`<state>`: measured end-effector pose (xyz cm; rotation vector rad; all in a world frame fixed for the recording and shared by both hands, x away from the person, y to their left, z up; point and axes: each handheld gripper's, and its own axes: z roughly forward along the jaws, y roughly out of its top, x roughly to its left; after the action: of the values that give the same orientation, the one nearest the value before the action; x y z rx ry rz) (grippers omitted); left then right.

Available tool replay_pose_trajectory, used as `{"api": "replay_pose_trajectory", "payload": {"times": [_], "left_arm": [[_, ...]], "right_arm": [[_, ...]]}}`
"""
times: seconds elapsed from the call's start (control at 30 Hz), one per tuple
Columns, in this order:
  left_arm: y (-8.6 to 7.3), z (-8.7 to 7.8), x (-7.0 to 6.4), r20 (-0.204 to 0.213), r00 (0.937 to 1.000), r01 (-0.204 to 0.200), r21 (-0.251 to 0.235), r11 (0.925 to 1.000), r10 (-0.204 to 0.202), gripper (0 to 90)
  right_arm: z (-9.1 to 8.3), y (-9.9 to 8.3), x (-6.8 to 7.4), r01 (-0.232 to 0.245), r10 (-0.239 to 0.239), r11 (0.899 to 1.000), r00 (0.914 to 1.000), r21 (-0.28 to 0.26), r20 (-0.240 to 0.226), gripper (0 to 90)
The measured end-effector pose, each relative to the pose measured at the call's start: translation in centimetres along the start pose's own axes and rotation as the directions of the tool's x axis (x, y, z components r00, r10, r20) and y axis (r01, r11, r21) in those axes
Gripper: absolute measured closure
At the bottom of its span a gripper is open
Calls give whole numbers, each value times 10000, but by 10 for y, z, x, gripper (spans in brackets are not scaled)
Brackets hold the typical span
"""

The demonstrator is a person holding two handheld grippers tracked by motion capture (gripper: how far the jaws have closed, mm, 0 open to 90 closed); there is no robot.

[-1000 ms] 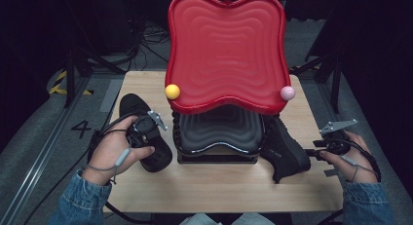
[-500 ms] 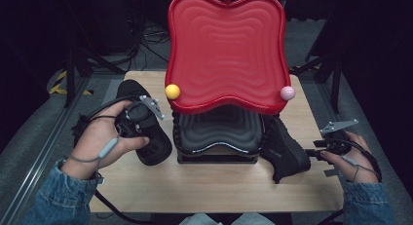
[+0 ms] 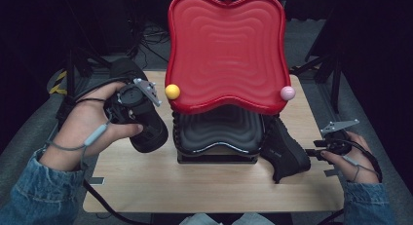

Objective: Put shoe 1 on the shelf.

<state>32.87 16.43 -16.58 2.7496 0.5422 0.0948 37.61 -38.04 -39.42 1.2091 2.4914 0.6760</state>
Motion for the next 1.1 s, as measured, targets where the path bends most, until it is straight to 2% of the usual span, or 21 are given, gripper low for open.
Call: {"api": "replay_pose_trajectory", "payload": {"times": [0.2, 0.23, 0.5, 0.63, 0.73, 0.9, 1.1], "left_arm": [[7, -13, -4, -231, 9993, -272, 190, 9994, 277, 844], [9, -16, -5, -275, 9988, -396, 353, 9986, 405, 844], [18, -38, -13, -406, 9955, -842, 433, 9955, 860, 845], [21, -46, -15, -498, 9951, -839, 346, 9959, 856, 844], [25, -56, -16, -573, 9927, -1039, 378, 9939, 1060, 844], [34, -67, -20, -1002, 9872, -1208, 351, 9921, 1238, 844], [41, -80, -25, -1180, 9815, -1479, 351, 9884, 1510, 844]], "right_arm": [[0, -1, 2, 71, -71, 10000, 10000, 23, -9, 484], [0, -1, 2, 23, -23, 10000, 10000, 37, -4, 483], [-3, -8, 1, -108, 108, 9999, 9999, 59, 38, 483], [-4, -10, 0, -88, 88, 9999, 9999, 79, 56, 483], [-5, -12, 1, -158, 157, 9998, 9999, 87, 45, 483], [-6, -13, 1, -157, 157, 9999, 9999, 43, 52, 483], [-6, -14, 0, -122, 122, 9999, 9999, 43, 38, 484]]}}
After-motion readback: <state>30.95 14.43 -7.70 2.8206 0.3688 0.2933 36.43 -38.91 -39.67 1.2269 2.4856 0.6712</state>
